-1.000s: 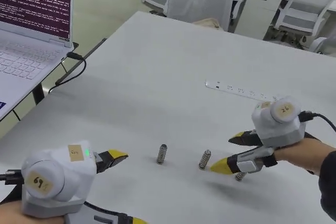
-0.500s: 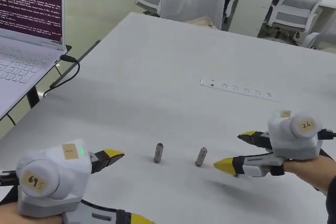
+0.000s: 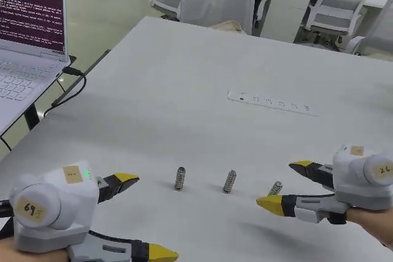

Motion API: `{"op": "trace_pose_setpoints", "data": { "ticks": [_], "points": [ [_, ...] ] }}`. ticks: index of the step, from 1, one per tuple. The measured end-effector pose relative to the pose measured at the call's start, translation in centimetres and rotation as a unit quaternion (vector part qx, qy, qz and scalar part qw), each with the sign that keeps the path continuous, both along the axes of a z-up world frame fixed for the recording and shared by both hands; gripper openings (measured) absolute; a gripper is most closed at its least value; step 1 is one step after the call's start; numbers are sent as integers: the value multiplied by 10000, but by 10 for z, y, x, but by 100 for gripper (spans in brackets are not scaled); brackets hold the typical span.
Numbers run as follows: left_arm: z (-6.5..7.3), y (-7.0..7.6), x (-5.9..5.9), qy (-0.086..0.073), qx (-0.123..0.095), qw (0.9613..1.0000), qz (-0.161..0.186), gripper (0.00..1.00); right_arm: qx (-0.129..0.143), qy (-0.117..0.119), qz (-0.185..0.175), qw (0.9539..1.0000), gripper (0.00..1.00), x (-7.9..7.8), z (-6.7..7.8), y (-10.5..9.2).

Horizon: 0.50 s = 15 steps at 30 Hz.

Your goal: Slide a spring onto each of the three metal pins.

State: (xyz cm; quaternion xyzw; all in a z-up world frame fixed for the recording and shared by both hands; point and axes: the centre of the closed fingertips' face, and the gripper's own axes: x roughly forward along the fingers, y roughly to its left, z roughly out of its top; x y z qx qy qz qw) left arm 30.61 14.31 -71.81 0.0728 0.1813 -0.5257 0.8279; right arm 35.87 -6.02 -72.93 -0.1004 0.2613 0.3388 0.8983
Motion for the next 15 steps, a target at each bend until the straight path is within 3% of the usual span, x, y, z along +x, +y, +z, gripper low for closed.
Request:
{"op": "trace_pose_setpoints", "data": {
  "ticks": [15],
  "points": [
    [3,4,6,20,-123,9997,187,86,160,-167,-160,9996,76,-44,5,-8]
  ]
}}
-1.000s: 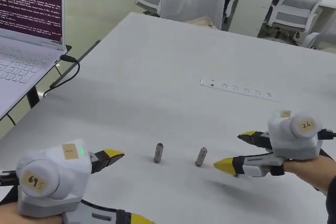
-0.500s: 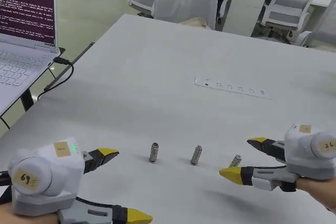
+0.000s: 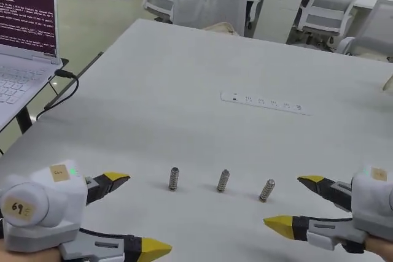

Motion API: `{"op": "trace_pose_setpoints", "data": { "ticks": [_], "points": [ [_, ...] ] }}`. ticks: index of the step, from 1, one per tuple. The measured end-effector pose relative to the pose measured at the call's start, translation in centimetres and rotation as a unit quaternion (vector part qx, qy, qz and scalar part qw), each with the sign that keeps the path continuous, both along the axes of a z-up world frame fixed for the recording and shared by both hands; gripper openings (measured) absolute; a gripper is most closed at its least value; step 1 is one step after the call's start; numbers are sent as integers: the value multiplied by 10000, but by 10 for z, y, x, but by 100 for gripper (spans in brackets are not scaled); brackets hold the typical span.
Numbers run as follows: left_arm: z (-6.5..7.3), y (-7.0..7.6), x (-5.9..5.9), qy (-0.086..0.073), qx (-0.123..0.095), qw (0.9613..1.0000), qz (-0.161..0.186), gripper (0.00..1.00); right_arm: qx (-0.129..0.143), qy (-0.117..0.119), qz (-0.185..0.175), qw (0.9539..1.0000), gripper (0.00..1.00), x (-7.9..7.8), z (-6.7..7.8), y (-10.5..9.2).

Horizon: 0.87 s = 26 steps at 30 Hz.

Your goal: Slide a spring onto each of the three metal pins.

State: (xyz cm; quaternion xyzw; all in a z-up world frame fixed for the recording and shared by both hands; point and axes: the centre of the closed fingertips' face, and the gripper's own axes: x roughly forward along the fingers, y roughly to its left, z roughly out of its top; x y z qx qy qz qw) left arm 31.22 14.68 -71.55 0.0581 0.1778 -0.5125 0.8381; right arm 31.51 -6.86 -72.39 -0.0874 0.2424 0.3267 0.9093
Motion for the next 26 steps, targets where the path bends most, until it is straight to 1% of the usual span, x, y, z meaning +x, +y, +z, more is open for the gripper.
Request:
{"op": "trace_pose_setpoints", "data": {
  "ticks": [3,6,12,18,23,25,26],
  "points": [
    [1,0,1,12,-33,10000,31,86,40,9,-47,10000,77,-6,-1,-1],
    [1,1,0,12,-46,10000,50,86,154,19,-142,9998,77,-14,-4,-3],
    [-2,2,-3,60,-67,9999,53,85,183,108,-255,9995,78,-27,-12,-7],
    [-6,3,-5,106,-66,9999,81,85,314,56,-390,9987,78,-34,-11,-6],
    [-8,3,-4,130,-102,9998,115,85,390,39,-540,9978,79,-37,-15,-8],
    [-8,3,-4,133,-116,9998,127,85,375,25,-595,9975,79,-39,-18,-9],
    [-8,3,-3,126,-117,9998,135,85,462,68,-656,9968,79,-40,-19,-10]
  ]
}}
